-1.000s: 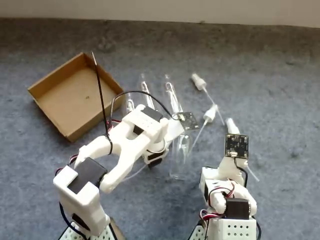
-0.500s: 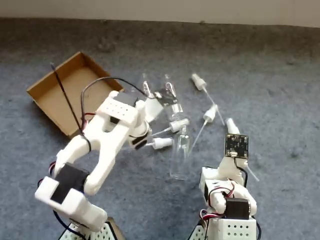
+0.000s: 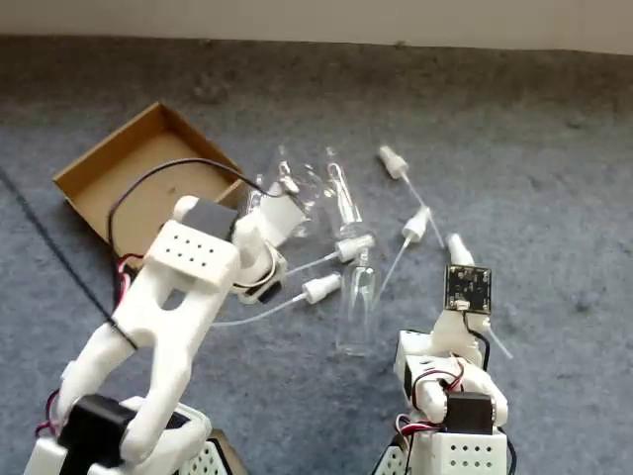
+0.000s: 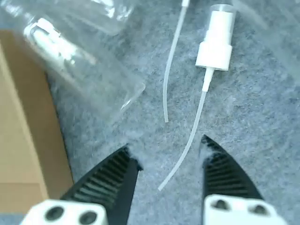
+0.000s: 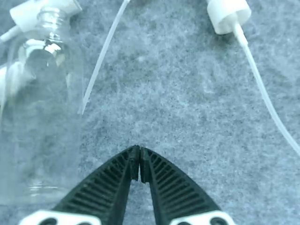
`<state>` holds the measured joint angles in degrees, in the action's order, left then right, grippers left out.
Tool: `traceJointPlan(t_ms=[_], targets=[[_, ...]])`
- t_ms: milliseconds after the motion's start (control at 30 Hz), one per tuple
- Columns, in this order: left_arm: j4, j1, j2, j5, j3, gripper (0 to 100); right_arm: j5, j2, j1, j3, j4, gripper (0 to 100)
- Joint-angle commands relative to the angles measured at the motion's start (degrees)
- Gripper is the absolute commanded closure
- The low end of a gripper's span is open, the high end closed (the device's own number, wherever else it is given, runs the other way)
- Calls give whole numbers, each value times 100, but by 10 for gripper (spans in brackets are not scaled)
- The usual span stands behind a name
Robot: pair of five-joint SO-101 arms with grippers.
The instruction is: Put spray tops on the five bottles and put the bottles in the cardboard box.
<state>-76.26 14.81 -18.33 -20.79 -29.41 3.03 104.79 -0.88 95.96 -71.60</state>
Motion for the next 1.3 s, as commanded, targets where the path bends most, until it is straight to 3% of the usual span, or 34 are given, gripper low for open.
traceJointPlan(t_ms=[0,367,467,833,1067,1267], targets=[[-369,-286,-1007,844,4,913,53,48,-48,919,-31,994],[-1354,-505,-3468,853,-127,916,53,48,-48,919,-31,994],[-1556,-884,-4145,853,-330,916,53,48,-48,919,-31,994],[-1530,-2404,-7011,862,-2009,917,53,48,-48,919,-31,994],[-1530,-2589,-8655,844,-3160,917,53,48,-48,919,-31,994],[-1292,-2598,-8576,853,-3908,917,53,48,-48,919,-31,994]])
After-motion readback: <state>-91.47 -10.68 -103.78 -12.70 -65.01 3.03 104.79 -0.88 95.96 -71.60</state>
